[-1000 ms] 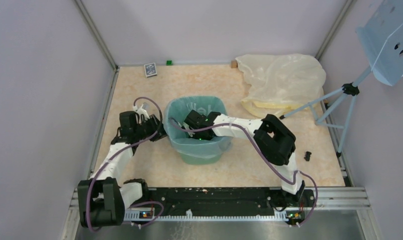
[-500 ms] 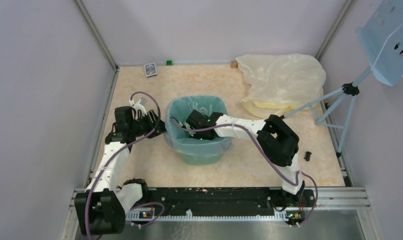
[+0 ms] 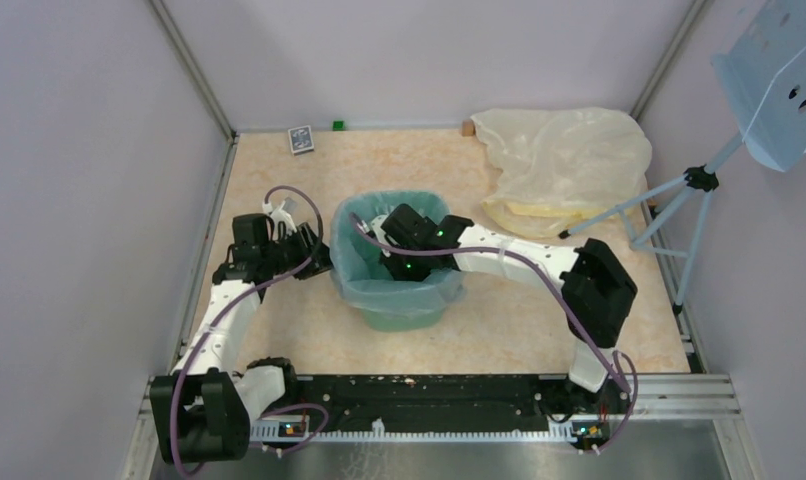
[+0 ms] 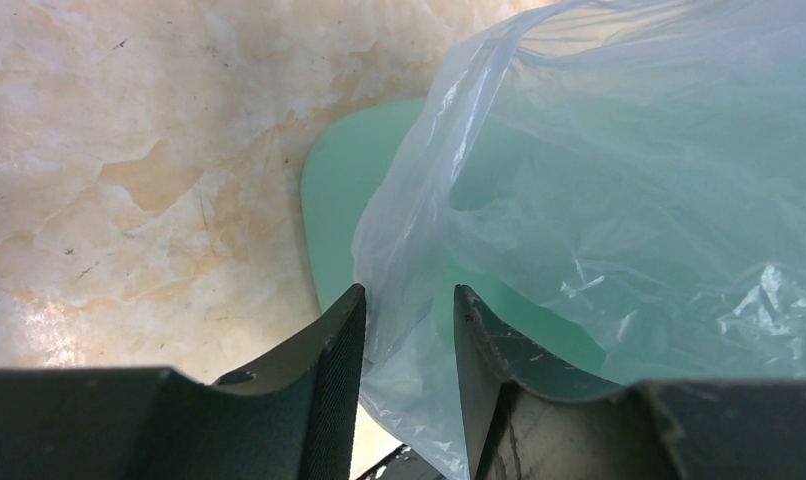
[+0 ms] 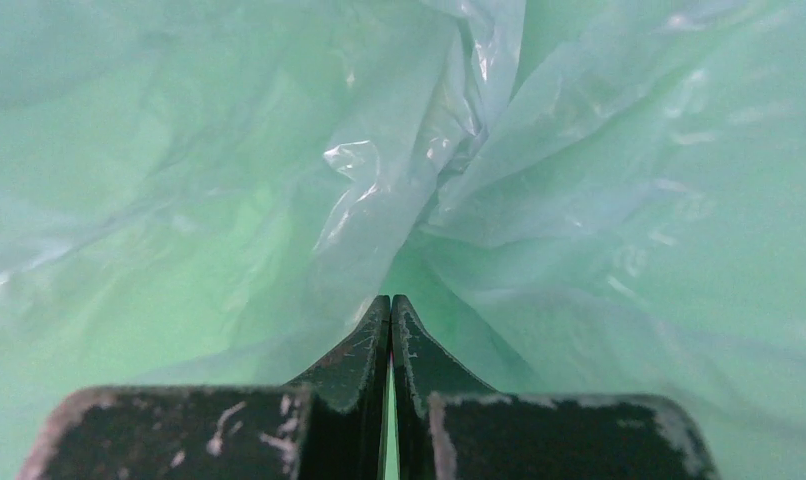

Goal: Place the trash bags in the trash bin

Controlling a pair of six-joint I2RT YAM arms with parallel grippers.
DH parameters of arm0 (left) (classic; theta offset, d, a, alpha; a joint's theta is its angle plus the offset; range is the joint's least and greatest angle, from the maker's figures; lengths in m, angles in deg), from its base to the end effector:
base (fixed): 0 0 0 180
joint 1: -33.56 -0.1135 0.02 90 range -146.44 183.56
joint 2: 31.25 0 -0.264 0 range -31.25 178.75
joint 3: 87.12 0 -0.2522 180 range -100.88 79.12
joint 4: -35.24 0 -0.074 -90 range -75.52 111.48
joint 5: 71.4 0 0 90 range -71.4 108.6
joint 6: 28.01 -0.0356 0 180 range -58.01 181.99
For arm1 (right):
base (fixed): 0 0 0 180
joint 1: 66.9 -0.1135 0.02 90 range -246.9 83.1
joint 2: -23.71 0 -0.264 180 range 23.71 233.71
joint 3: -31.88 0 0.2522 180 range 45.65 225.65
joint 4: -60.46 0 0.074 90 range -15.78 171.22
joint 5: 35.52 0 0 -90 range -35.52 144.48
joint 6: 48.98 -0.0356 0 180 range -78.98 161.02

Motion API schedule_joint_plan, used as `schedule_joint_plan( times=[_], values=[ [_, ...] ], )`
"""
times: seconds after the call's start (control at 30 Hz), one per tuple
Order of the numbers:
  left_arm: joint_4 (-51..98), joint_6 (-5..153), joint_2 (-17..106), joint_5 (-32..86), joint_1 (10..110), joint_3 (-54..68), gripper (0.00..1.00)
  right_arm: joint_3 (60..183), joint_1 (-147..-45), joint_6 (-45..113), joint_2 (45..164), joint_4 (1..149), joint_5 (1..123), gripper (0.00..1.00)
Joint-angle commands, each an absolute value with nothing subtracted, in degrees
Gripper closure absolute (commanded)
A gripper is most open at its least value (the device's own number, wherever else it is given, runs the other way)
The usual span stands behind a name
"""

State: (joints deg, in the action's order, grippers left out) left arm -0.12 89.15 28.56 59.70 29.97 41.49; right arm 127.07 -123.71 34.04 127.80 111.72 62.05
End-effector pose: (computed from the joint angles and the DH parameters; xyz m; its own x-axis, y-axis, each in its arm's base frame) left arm 0.2106 -0.0102 0.2350 -0.8091 -0.3954 -0.4348 0.0643 0.6758 -0.7343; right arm 0.2084 0.3271 0.2357 -0.5765 -0.6612 -0.4800 -0.8013 0.5724 0.1739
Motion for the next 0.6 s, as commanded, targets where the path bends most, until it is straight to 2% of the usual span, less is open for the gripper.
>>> schedule_joint_plan(
  times=[0.0,0.1,0.13,0.27,0.37,0.4,0.43,0.47,0.57],
  values=[
    [-1.04,87.34,27.68,59.38,30.21,40.45,0.56,131.87,-123.32,32.68,121.86,112.27,60.50,1.00],
    [-3.03,86.37,26.67,58.19,30.22,40.03,0.53,135.04,-123.33,32.52,118.94,113.83,58.93,1.00],
    [-3.73,85.99,26.08,57.48,30.22,39.89,0.51,136.33,-123.33,32.44,117.98,114.31,58.30,0.97],
    [-8.36,83.28,25.11,53.46,30.18,37.08,0.40,141.57,-123.32,31.83,114.53,116.99,53.13,0.75],
    [-14.67,80.06,25.72,48.79,30.15,30.98,0.28,144.41,-123.32,30.31,112.03,119.11,45.42,0.57],
    [-16.47,79.59,25.89,47.47,30.14,29.35,0.21,144.62,-123.32,29.86,110.97,119.35,43.03,0.46],
    [-17.83,79.79,25.90,45.58,30.09,28.09,0.10,144.50,-123.32,29.35,109.75,119.44,40.73,0.37],
    [-19.28,80.60,25.63,42.95,30.09,26.79,0.03,144.18,-123.25,28.82,108.19,119.55,37.61,0.31],
    [-22.39,83.63,23.12,37.08,30.09,23.65,0.01,142.13,-122.17,26.69,105.15,119.86,33.46,0.27]
  ],
)
